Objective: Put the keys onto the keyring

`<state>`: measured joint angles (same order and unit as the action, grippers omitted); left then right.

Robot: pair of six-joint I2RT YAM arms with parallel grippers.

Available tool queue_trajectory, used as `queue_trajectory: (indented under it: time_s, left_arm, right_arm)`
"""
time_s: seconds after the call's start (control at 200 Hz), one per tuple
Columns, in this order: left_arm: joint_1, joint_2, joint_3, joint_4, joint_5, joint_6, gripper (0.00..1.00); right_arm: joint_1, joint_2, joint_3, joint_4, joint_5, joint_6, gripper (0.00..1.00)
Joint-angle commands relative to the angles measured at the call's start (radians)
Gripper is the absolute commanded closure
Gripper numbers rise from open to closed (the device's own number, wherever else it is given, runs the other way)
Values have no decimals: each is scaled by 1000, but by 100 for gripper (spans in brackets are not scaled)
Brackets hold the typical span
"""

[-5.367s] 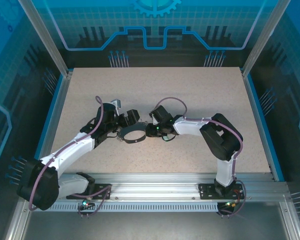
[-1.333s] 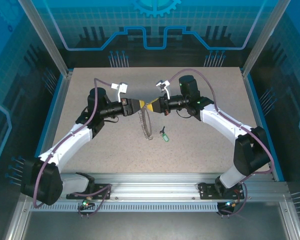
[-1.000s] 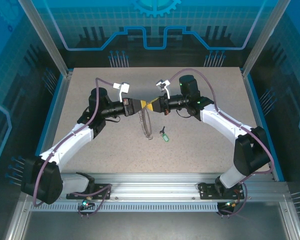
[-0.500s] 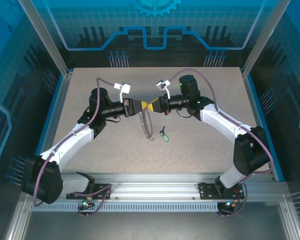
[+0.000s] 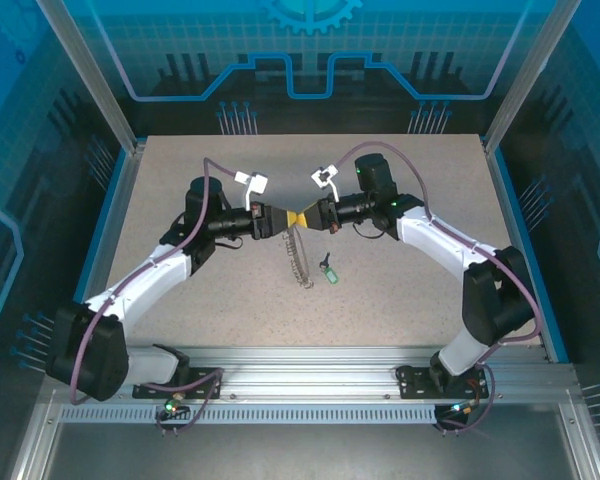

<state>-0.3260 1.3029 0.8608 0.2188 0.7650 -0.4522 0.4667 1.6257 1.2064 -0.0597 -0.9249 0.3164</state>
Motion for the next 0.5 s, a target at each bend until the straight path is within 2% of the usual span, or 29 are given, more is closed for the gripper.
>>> queue_trajectory:
  time_s: [0.0, 0.495]
  left_arm:
    - [-16, 26, 2, -64, 24, 49, 53]
    - [-15, 28, 4, -50, -8, 53, 53]
  right_arm:
    - [-5, -6, 64, 22, -76, -36, 100]
    - [-14, -23, 62, -23, -140, -101, 100]
